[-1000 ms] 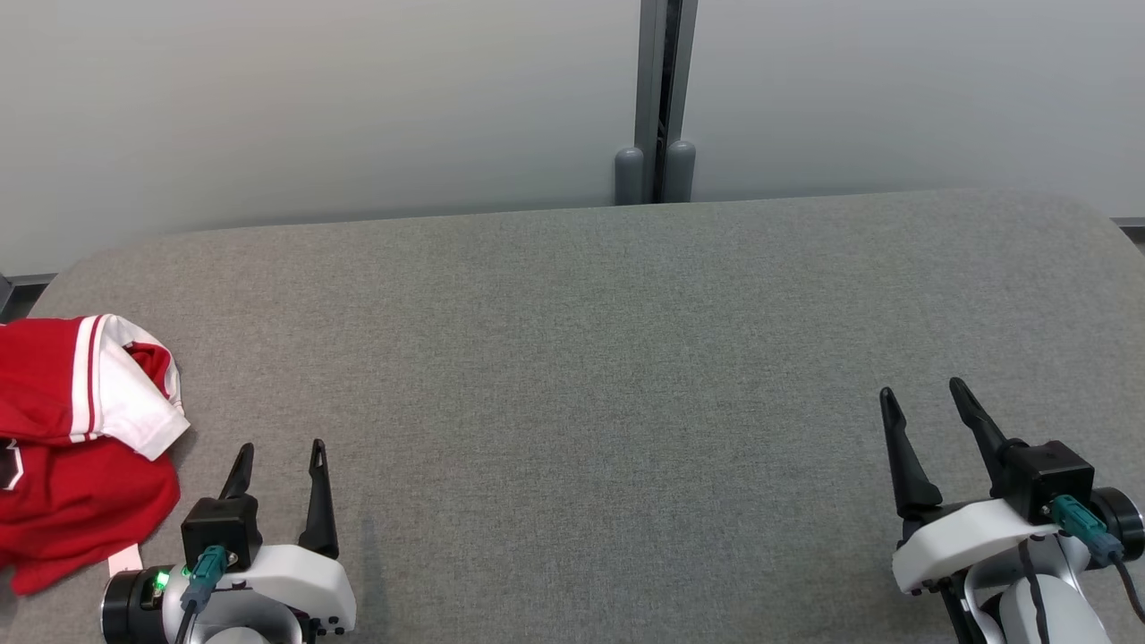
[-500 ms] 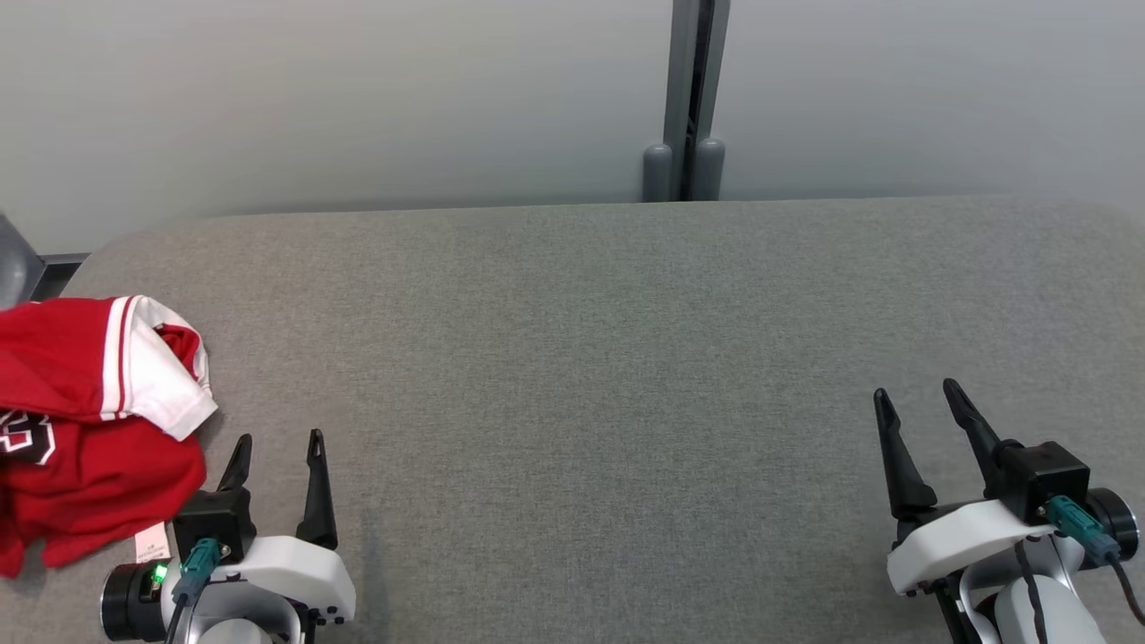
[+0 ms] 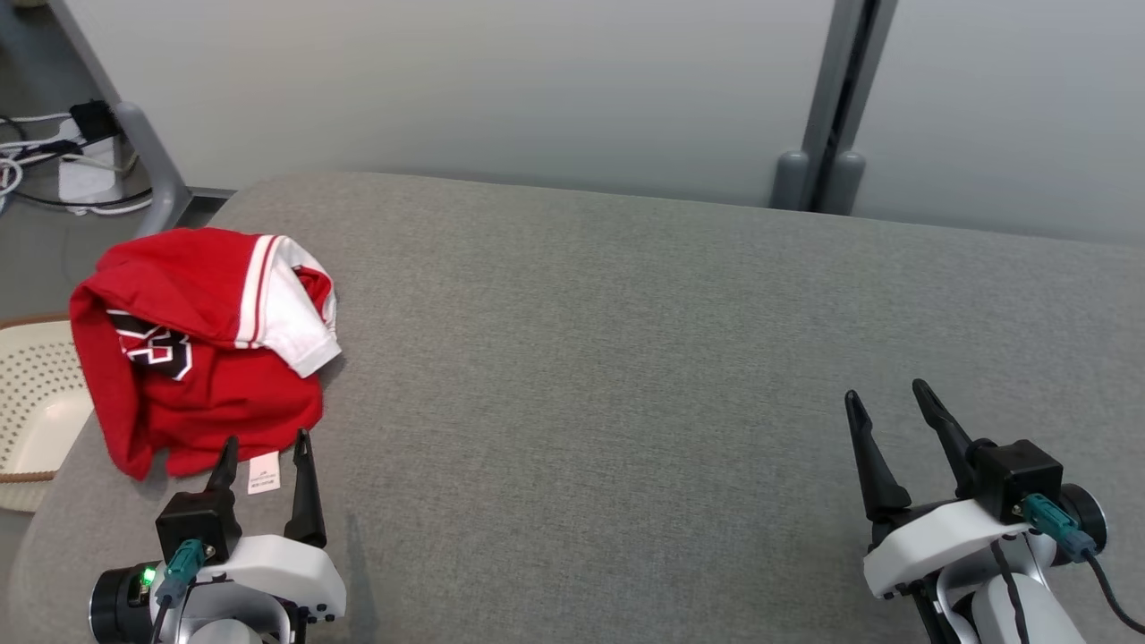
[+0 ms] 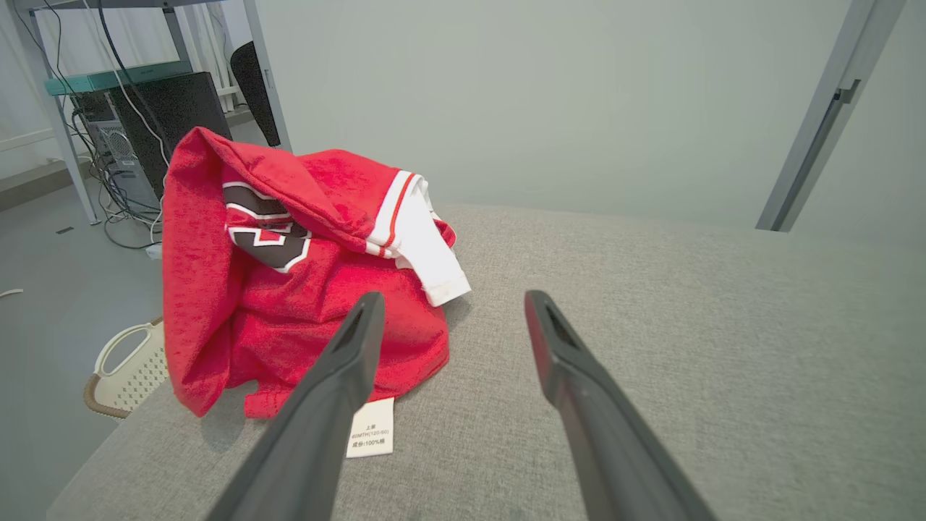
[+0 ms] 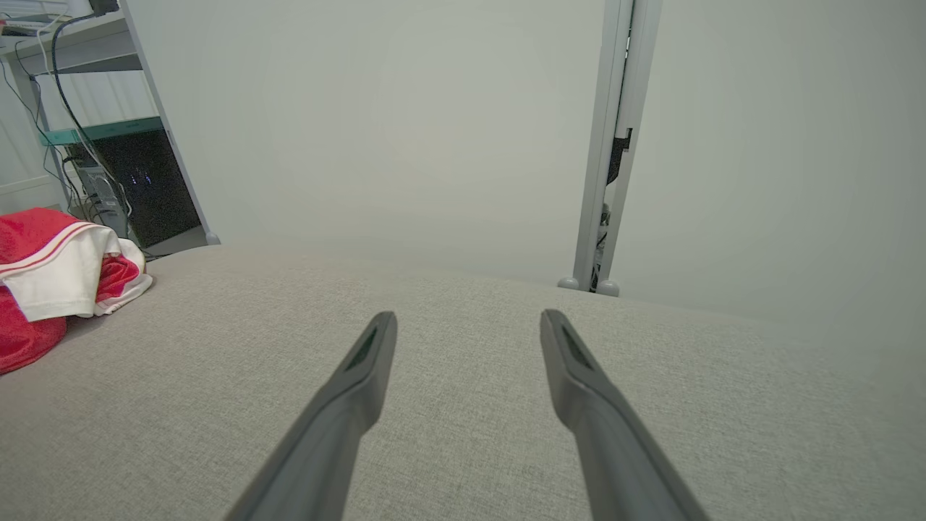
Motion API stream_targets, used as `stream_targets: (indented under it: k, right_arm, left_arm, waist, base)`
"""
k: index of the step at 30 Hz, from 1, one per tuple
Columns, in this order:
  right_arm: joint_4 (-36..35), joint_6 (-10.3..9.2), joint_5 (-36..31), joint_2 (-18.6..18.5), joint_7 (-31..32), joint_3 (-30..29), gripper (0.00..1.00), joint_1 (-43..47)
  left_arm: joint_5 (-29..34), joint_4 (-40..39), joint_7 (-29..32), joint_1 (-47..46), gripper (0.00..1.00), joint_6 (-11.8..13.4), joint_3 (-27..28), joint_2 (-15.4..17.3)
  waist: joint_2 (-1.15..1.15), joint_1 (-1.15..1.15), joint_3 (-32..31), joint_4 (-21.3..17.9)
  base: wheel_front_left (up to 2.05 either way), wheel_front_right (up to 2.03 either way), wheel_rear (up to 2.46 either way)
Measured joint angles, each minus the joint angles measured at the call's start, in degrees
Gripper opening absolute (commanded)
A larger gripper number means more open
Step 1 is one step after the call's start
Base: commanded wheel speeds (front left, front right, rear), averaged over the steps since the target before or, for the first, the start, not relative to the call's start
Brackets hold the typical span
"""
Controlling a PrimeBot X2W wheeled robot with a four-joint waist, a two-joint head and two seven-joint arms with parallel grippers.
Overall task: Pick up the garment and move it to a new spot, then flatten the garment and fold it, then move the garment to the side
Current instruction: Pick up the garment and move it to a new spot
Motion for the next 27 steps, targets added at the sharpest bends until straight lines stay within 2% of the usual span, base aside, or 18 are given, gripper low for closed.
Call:
stream_targets:
  k: [16, 21, 27]
  right_arm:
    - [0.6, 0.0, 1.0, 0.0, 0.0, 2.7, 1.0, -0.3]
    - [0.7, 0.0, 1.0, 0.0, 0.0, 2.9, 1.0, -0.7]
    - [0.7, 0.0, 1.0, 0.0, 0.0, 3.4, 1.0, -1.1]
  left_arm:
    - [-1.0, 0.1, 0.0, 0.1, 1.0, -0.6, 1.3, 0.0]
    - [-1.4, 0.0, 0.0, 0.1, 1.0, -0.7, 1.4, 0.0]
    - [-1.9, -0.1, 0.0, 0.1, 1.0, -0.5, 1.6, 0.0]
  waist:
    - [0.0, 0.0, 1.0, 11.2]
    - [0.0, 0.0, 1.4, 12.8]
    - [0.0, 0.0, 1.8, 12.8]
  base:
    - [0.0, 0.0, 0.0]
    - [0.0, 0.0, 0.0]
    - [0.0, 0.0, 0.0]
